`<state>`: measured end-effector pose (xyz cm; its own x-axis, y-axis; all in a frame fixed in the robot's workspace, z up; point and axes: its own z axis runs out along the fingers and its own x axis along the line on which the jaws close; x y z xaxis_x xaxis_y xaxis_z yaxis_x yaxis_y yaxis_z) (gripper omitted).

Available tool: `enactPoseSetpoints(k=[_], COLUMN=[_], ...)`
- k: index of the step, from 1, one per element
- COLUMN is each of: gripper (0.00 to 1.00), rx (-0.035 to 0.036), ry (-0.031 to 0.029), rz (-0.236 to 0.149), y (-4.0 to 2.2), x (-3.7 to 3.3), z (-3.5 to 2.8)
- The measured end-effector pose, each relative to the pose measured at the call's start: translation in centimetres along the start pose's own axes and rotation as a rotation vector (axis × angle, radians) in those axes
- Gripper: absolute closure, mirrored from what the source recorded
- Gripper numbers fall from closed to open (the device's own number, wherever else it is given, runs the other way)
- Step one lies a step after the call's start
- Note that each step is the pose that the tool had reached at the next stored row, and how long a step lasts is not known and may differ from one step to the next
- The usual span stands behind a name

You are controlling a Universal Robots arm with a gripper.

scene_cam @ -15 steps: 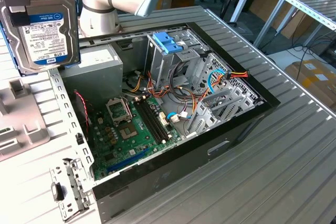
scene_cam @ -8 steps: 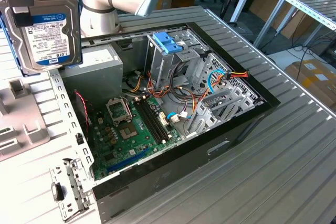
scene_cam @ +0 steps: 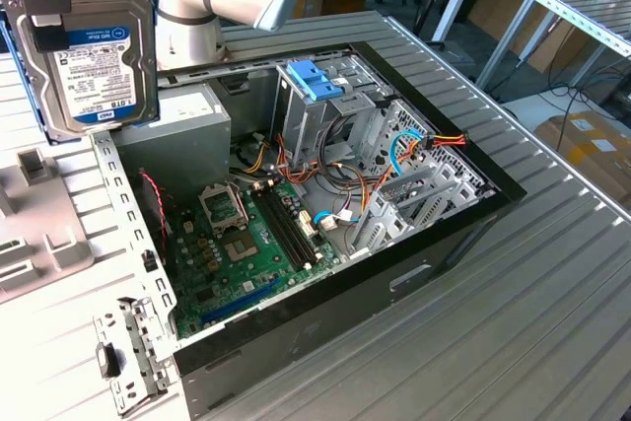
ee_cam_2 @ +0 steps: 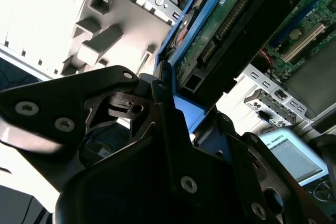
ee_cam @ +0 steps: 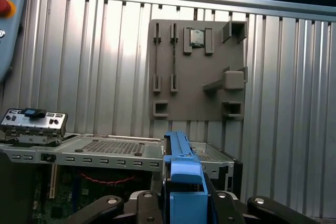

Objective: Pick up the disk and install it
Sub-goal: 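Pick up the disk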

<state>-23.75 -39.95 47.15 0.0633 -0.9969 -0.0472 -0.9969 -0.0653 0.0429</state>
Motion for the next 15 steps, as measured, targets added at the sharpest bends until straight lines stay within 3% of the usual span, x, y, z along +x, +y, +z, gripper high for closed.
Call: enactPoseSetpoints(k=[15], gripper=[0.63], rx=[0.0000], ry=[0.0000], rz=[0.000], y=[-0.68], x=[0.34], z=[0.06])
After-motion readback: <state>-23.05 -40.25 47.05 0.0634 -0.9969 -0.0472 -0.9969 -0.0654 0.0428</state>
